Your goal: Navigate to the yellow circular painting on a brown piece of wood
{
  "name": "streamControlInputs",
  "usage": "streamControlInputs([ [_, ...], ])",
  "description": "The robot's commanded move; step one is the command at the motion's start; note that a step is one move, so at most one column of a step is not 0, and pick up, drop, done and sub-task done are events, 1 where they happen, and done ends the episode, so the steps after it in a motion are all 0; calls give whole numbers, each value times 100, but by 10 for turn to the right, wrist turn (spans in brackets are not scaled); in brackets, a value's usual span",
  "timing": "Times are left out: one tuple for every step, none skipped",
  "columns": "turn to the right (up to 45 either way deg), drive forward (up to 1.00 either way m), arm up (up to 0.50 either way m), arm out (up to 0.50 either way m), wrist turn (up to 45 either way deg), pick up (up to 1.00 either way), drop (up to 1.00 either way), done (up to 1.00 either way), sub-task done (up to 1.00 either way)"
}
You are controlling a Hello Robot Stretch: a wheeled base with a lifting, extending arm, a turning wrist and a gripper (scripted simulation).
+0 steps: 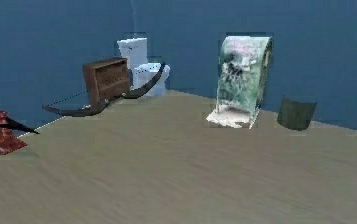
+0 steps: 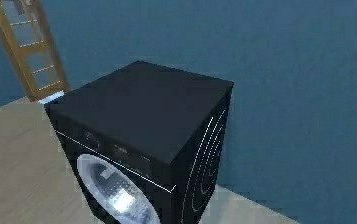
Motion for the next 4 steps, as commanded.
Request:
streamControlInputs([
  [270, 0, 0, 0, 0, 0, 0, 0, 0],
  [0, 100, 0, 0, 0, 0, 0, 0, 0],
  [300, 0, 0, 0, 0, 0, 0, 0, 0],
  [0, 5, 0, 0, 0, 0, 0, 0, 0],
])
